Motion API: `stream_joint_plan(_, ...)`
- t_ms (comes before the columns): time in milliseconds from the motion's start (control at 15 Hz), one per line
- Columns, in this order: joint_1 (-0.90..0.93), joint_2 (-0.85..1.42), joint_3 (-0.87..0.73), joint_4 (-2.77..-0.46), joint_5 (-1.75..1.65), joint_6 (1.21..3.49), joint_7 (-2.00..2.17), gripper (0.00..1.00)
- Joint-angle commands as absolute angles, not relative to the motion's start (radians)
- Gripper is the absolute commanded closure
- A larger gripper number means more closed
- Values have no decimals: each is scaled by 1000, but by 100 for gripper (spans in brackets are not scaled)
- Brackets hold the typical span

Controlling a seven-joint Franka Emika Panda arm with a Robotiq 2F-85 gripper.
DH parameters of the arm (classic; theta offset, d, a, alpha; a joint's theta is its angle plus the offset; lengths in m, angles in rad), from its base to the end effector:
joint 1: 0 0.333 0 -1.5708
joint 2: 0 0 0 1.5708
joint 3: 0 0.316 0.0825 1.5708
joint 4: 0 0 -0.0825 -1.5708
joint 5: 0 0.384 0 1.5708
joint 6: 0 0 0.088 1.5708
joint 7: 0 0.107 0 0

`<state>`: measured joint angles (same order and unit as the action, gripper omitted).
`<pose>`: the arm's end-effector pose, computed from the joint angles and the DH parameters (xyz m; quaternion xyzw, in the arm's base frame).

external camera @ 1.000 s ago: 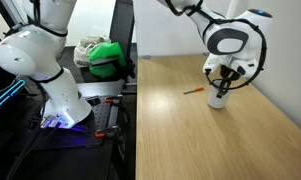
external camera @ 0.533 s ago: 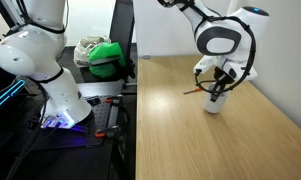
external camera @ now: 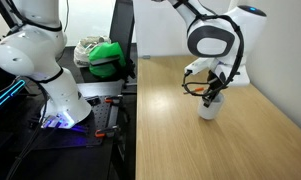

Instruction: Move the cup to the right

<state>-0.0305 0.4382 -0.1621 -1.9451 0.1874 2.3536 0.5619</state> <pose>0.6079 -0.1118 0.2558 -0.9055 0.4230 0.0158 0.0289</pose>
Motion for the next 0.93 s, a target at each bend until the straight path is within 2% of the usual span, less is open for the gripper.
stream_joint_plan(0,-34,363,-177,-2025,202,2386,620,97)
stream_joint_plan(867,-67,326,-235,-2124,192,2416,783,97)
